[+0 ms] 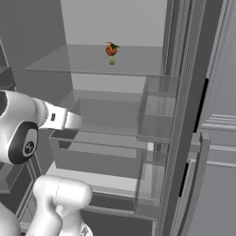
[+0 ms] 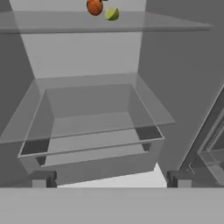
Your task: Grab a lemon wedge from the fridge and one ice cube from the ice bowl, and put them in the glass of lemonade.
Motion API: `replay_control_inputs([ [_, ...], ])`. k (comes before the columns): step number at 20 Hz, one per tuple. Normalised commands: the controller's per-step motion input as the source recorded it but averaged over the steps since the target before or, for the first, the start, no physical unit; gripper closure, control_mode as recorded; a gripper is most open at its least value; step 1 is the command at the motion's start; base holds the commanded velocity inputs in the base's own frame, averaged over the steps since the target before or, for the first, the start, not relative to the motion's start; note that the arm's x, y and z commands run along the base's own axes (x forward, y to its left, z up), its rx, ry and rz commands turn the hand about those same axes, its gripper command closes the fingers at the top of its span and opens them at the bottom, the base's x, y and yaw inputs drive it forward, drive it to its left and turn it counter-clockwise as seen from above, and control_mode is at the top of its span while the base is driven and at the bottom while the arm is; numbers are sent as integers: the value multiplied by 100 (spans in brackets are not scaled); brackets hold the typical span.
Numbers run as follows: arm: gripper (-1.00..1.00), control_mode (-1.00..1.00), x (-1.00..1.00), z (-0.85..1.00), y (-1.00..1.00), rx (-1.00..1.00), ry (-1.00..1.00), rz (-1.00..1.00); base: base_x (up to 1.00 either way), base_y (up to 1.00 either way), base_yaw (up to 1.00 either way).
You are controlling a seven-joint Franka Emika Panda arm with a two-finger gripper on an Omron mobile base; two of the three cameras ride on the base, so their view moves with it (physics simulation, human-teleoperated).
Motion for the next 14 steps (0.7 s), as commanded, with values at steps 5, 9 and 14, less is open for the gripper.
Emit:
replay_control_inputs([
  [5,-100,-100,14,96,0,9,-15,5,0,0,0],
  [9,-100,-100,29,75,0,6,-9,0,0,0,0],
  [14,-100,-100,18,37,-14,0,-10,2,0,0,0],
])
